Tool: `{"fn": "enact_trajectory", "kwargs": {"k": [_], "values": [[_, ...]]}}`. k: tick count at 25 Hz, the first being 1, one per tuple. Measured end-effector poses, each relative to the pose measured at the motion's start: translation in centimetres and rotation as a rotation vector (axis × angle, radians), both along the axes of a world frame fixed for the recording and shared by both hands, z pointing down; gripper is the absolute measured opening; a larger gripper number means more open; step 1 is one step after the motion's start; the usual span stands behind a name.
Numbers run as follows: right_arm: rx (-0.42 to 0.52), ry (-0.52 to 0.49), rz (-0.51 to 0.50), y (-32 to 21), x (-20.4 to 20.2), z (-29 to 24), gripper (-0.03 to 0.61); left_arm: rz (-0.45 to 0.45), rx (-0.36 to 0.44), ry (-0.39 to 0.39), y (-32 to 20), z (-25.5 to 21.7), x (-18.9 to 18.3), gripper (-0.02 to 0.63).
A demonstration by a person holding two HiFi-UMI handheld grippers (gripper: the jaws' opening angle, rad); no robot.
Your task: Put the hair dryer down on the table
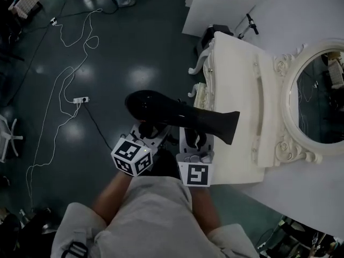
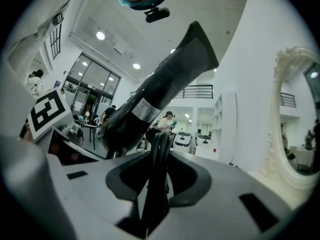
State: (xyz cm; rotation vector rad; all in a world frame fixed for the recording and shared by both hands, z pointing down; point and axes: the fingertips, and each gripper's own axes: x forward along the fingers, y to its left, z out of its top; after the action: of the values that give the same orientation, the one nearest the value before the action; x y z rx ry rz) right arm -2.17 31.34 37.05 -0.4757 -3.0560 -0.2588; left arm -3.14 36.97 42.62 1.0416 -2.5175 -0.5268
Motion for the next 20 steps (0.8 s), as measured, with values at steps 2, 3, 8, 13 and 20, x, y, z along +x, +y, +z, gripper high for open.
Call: {"fn": "enact_trajectory", "kwargs": {"k": [2,3,8,13,20], "values": [[-0.001,0.012,0.006,-0.4,-1.1,0.6,0.106,0.009,0.001,0.017,-0.4,0.6,-1.0,0.207],[-0.006,0.018,0.004,-0.6,-1.7,1.0,0.106,0.009,-0.003,0.023,-0.5,1.0,-1.6,0.207],[-0.004,0.031,-0.012,-1.1,-6.3,2.6,0.106,-0.004,-0.053,0.045,-1.0,2.6,-6.3,0.207],[-0.025,0.039,0.021,-4.1,-11.2,2.8,0.106,0.032,-0.082,0.045,-3.9,2.4,-11.3,0.207],[-0.088,0.047,0.19,-12.4,-16.0,3.5,0.106,0.201,-0.13,0.057,-12.0,2.8,-16.4,0.207]]}}
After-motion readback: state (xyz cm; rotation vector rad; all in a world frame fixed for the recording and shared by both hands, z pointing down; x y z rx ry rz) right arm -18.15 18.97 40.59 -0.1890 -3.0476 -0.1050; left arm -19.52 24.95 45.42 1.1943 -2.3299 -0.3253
